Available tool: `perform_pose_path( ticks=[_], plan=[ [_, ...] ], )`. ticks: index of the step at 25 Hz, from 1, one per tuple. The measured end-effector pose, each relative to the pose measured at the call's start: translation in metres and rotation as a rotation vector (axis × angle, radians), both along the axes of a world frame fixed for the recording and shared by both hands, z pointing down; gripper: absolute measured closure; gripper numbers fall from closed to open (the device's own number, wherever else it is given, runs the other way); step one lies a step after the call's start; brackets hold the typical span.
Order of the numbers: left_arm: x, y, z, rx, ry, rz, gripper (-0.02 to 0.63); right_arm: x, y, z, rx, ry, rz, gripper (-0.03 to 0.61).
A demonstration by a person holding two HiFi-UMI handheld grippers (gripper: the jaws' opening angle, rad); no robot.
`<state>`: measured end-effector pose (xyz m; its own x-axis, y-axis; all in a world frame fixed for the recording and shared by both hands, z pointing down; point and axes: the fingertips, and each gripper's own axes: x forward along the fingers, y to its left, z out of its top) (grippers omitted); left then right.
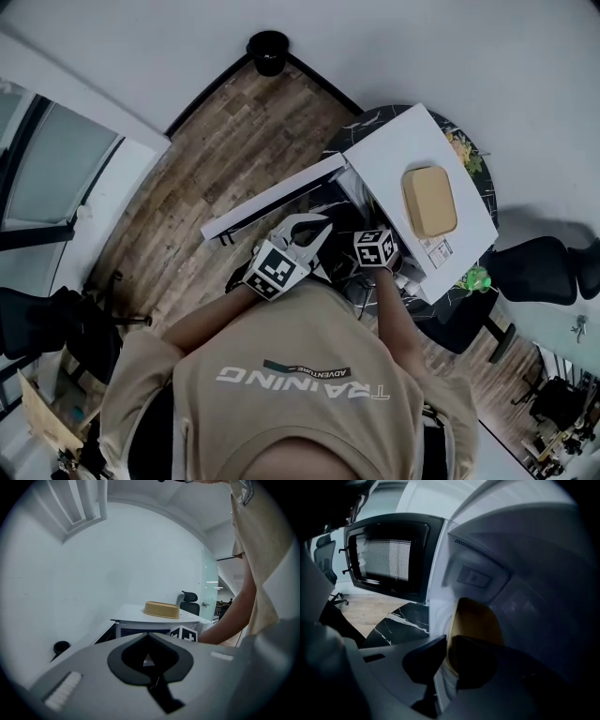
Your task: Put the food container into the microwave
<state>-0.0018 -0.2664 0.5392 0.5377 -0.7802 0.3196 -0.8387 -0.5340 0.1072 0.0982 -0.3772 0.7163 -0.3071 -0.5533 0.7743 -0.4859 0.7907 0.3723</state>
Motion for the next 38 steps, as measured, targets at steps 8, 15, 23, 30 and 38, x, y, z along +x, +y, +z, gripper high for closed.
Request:
perform_pose_path(
  ticks=[8, 15, 23, 30, 38],
  plan=[
    [-0.005, -0.007, -0.005, 0.008, -0.002, 0.055, 0.611, -0.002, 0.017, -0.024, 0.036, -0.042, 0.047, 0.548],
    [0.01, -0.014, -0.002, 0.006, 0.026, 0.145, 0.611, 0.009, 0.044, -0.039, 0.036, -0.068, 0.108, 0.548],
    [0.035, -0.019, 0.004, 0.001, 0.046, 0.264, 0.611, 0.034, 0.075, -0.04, -0.012, -0.103, 0.229, 0.549],
    [0.055, -0.015, 0.007, -0.006, 0.032, 0.338, 0.611, 0.036, 0.098, -0.05, -0.067, -0.202, 0.283, 0.566],
    [0.071, -0.007, -0.005, 0.033, -0.036, 0.406, 0.611, 0.039, 0.111, -0.081, -0.116, -0.439, 0.39, 0.568]
  ],
)
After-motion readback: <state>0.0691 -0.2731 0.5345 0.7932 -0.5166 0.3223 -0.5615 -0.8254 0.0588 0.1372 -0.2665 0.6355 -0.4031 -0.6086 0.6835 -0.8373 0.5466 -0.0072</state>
